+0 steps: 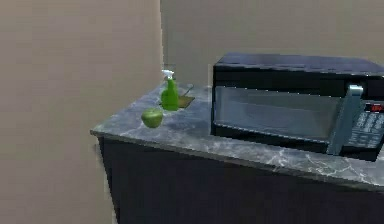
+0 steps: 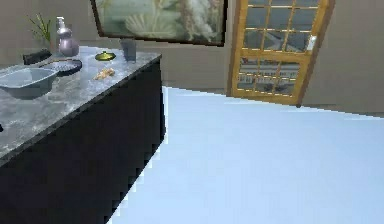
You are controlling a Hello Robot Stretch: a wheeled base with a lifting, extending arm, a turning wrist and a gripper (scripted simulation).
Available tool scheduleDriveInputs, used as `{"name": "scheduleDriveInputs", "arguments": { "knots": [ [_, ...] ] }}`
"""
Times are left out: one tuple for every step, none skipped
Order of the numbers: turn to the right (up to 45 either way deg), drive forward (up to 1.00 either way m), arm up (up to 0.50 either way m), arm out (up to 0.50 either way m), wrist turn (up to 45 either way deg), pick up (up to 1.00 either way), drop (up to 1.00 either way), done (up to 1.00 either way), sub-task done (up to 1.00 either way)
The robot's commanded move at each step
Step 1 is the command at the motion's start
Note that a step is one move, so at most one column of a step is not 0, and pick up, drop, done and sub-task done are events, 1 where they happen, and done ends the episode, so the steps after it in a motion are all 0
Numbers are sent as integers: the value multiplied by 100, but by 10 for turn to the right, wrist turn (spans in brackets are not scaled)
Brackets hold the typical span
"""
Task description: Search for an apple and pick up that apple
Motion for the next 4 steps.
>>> {"name": "scheduleDriveInputs", "arguments": {
  "knots": [
    [-450, 0, 0, 0, 0, 0, 0, 0, 0],
    [-450, 0, 0, 0, 0, 0, 0, 0, 0],
    [-120, 0, 0, 0, 0, 0, 0, 0, 0],
    [450, 0, 0, 0, 0, 0, 0, 0, 0]
  ]
}}
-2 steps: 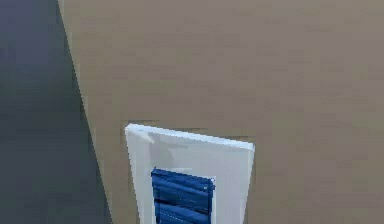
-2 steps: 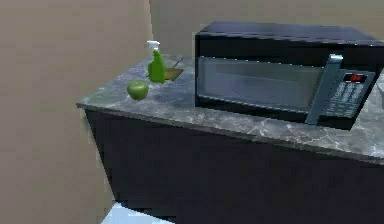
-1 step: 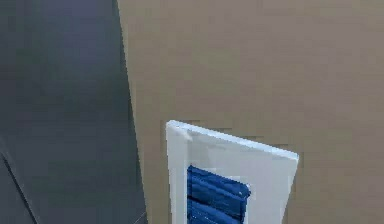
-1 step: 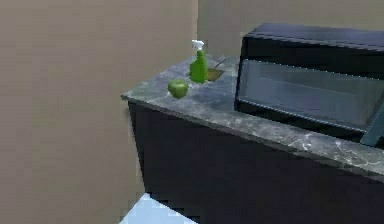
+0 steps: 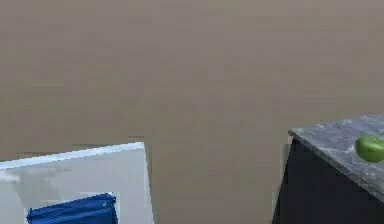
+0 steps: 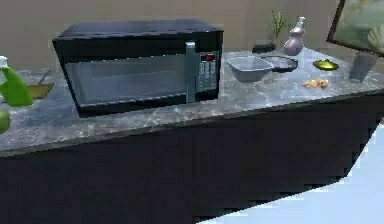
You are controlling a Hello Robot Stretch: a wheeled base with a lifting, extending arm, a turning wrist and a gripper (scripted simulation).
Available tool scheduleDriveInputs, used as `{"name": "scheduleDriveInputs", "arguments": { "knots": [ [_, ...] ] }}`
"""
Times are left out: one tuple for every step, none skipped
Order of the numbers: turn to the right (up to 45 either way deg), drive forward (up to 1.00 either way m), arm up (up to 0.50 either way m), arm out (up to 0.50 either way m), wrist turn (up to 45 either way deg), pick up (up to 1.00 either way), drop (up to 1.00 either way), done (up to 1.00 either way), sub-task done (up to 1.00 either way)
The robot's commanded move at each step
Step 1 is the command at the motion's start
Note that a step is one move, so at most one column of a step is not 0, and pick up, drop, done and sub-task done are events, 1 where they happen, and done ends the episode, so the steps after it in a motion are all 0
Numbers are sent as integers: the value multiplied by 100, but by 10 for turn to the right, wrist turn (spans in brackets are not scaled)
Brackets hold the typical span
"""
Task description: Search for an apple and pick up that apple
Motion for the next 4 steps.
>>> {"name": "scheduleDriveInputs", "arguments": {
  "knots": [
    [450, 0, 0, 0, 0, 0, 0, 0, 0],
    [330, 0, 0, 0, 0, 0, 0, 0, 0],
    [0, 50, 0, 0, 0, 0, 0, 0, 0],
    [-450, 0, 0, 0, 0, 0, 0, 0, 0]
  ]
}}
